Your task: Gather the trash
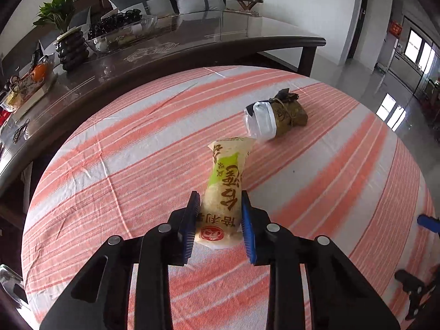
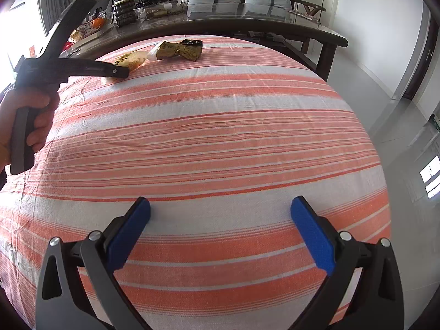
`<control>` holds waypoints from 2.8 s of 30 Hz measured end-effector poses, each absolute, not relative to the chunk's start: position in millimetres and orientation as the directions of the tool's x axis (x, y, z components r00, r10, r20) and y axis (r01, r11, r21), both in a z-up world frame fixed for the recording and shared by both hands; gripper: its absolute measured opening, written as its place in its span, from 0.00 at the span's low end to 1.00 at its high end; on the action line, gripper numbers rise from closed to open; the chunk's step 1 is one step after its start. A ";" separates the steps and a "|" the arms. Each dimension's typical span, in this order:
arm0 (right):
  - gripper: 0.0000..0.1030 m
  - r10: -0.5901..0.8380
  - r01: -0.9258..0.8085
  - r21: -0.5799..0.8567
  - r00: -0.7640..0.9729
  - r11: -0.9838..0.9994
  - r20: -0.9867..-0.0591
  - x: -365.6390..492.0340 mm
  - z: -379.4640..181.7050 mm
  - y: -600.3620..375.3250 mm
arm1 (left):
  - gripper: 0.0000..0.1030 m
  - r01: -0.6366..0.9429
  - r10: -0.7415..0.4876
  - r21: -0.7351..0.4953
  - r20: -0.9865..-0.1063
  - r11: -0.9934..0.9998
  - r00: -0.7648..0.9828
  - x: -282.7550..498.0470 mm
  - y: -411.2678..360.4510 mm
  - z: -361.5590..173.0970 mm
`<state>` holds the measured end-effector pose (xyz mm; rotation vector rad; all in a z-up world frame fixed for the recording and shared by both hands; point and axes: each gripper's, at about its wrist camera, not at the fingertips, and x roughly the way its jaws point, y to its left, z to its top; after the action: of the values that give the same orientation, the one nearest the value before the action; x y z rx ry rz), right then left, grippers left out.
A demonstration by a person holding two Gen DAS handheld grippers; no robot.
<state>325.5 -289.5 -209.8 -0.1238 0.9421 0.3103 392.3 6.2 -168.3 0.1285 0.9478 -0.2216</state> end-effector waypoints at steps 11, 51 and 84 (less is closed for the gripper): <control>0.95 0.208 -0.315 0.030 0.548 0.949 -0.810 325.4 -209.8 -289.5 | 0.84 0.273 -0.150 0.015 -0.808 0.962 0.570 312.0 39.2 -180.1; 0.43 0.225 -0.335 0.029 0.564 0.942 -0.795 475.7 -192.5 -159.4 | 0.95 0.260 -0.150 -0.003 -0.822 0.966 0.550 319.9 45.3 -186.6; 0.95 0.220 -0.335 0.030 0.548 0.942 -0.807 274.6 -207.4 -246.9 | 0.95 0.260 -0.151 -0.004 -0.822 0.966 0.549 320.0 44.6 -187.6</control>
<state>274.6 -246.9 -207.4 -0.1332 0.9355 0.3297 320.0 44.6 -187.6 0.1231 0.9598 -0.2439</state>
